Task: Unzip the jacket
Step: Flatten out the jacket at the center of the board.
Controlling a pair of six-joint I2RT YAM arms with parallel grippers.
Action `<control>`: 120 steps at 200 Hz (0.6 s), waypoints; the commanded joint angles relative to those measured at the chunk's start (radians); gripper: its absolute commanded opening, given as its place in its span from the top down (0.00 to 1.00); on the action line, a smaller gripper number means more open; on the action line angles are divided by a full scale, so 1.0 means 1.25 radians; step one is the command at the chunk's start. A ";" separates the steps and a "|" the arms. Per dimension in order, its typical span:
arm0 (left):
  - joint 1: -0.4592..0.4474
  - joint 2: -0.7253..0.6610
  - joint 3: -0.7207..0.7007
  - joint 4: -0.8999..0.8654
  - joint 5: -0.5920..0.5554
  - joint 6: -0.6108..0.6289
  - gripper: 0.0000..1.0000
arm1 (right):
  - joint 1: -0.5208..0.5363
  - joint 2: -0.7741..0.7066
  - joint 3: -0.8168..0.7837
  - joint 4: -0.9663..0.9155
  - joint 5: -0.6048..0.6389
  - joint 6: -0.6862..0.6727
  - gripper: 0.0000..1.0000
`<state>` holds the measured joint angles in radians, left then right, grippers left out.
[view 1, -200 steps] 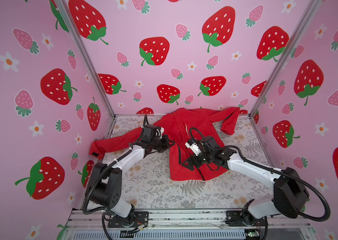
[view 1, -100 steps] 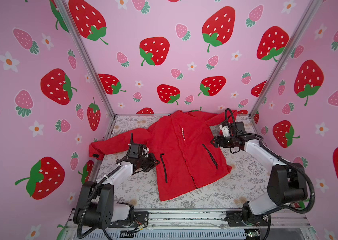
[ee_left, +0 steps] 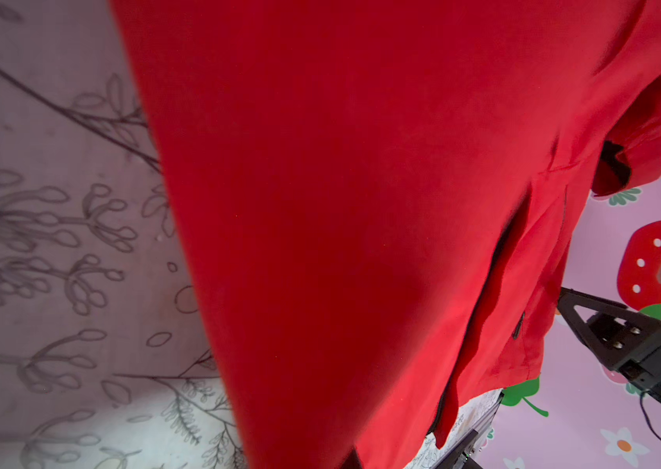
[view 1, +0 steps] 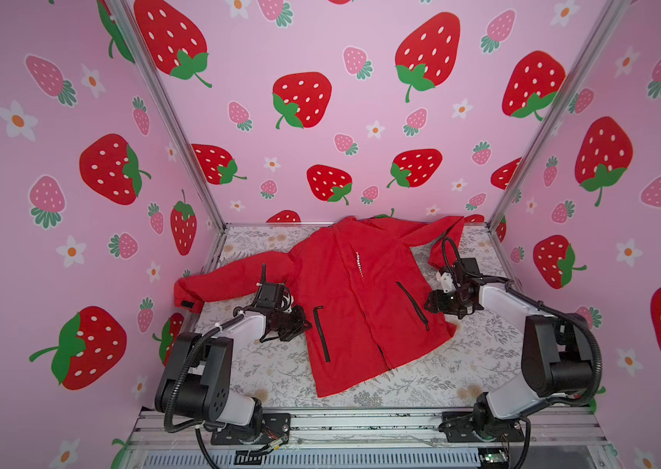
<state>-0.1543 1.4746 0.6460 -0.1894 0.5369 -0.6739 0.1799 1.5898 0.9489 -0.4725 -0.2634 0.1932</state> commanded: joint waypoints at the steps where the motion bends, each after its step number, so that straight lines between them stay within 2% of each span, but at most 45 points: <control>1: -0.001 0.001 0.000 -0.007 -0.004 0.017 1.00 | -0.006 0.036 0.004 -0.004 0.018 -0.038 0.43; 38: -0.002 -0.004 -0.006 -0.010 -0.006 0.019 1.00 | -0.009 0.065 -0.001 0.006 -0.016 -0.036 0.73; 57: -0.016 -0.001 -0.011 0.002 0.002 0.022 1.00 | -0.021 0.060 0.006 0.009 0.009 -0.034 1.00; 88: -0.105 0.022 0.028 0.007 0.001 0.032 1.00 | -0.117 0.052 0.098 0.004 0.054 -0.024 1.00; 105: -0.166 0.047 0.055 0.031 0.031 0.034 0.96 | -0.188 0.072 0.179 0.018 0.083 -0.004 1.00; 120: -0.215 0.073 0.089 0.025 0.069 0.065 0.72 | -0.236 0.109 0.260 0.018 0.089 0.019 1.00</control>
<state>-0.3496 1.5288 0.6807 -0.1543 0.5613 -0.6407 -0.0181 1.6840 1.1271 -0.4923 -0.2436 0.1749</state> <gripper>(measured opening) 0.142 0.049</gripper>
